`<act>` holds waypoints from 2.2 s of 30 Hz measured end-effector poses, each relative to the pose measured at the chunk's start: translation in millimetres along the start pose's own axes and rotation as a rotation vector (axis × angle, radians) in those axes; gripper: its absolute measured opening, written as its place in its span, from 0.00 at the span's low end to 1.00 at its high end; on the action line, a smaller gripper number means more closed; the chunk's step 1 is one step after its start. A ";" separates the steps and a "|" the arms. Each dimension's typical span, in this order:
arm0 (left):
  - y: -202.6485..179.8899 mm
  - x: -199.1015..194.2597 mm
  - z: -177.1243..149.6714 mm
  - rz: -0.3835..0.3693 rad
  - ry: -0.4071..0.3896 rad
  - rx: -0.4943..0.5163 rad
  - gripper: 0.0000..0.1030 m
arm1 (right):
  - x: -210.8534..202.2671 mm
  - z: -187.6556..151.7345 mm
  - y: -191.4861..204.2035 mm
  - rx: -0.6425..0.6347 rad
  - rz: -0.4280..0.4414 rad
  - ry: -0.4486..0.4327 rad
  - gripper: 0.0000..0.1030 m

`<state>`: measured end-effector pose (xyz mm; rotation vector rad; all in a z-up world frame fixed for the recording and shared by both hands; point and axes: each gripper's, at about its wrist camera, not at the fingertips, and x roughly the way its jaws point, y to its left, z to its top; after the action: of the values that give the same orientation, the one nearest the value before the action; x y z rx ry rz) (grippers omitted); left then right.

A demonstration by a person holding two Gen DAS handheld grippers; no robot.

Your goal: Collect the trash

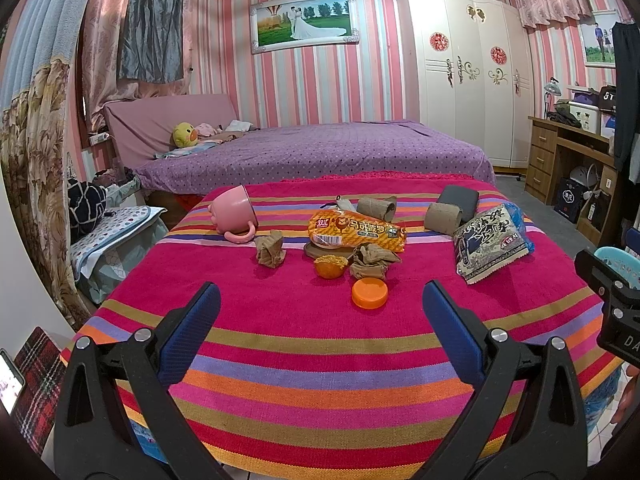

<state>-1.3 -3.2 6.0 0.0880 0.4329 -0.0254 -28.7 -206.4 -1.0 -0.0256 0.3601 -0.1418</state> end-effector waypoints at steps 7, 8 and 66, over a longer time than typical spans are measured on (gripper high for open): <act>-0.2 1.3 -1.2 0.002 0.003 0.004 0.95 | -3.1 1.5 -2.1 0.008 -0.004 0.000 0.96; -0.1 3.0 -1.9 0.002 0.005 0.006 0.95 | -3.7 1.4 -4.0 0.011 -0.005 0.001 0.96; 15.1 112.7 7.3 -0.033 0.210 0.036 0.38 | 156.6 5.7 13.2 -0.096 0.117 0.277 0.14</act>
<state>104.7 10.5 -33.6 0.1190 0.6443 -0.0571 120.1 -215.7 -51.0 -0.0797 0.6439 -0.0111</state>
